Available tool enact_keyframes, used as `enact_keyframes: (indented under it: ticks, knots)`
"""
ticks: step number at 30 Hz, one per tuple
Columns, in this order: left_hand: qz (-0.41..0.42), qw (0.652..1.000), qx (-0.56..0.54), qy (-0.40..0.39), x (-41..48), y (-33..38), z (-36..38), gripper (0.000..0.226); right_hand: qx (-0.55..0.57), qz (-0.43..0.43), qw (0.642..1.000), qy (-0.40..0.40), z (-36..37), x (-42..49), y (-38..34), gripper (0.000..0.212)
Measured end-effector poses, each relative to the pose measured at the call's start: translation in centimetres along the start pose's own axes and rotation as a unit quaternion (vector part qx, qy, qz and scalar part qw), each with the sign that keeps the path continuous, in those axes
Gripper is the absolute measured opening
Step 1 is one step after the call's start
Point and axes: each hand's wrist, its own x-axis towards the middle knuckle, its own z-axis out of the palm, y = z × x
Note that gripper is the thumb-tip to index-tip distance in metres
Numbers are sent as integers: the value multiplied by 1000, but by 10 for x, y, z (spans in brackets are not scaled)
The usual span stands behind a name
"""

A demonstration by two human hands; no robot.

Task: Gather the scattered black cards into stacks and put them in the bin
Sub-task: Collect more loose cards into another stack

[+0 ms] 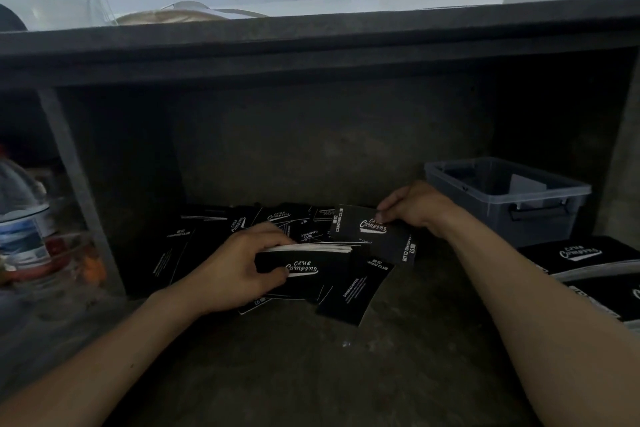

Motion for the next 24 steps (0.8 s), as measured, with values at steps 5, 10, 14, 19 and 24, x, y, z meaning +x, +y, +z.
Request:
enact_keyframes:
  ticks: [5, 10, 14, 19, 24]
  knots:
    - [-15, 1000, 15, 6, 0, -1, -3, 57, -4, -57, 997, -58, -1, -15, -19, 13]
    - [-28, 998, -54, -10, 0, -4, 0, 73, 86, -56, 947, -305, 13, -24, -30, 19]
    - [-30, 999, -36, -25, -1, -3, -1, 48, -206, -76, 974, -47, 10, -10, -14, 24]
    - [-37, 998, -9, -45, -2, -3, -3, 46, -263, 9, 960, -94, 6, -14, -9, 65]
    - [-24, 999, -18, -39, -2, -4, -4, 36, 9, 15, 999, -41, -1, -12, -15, 24]
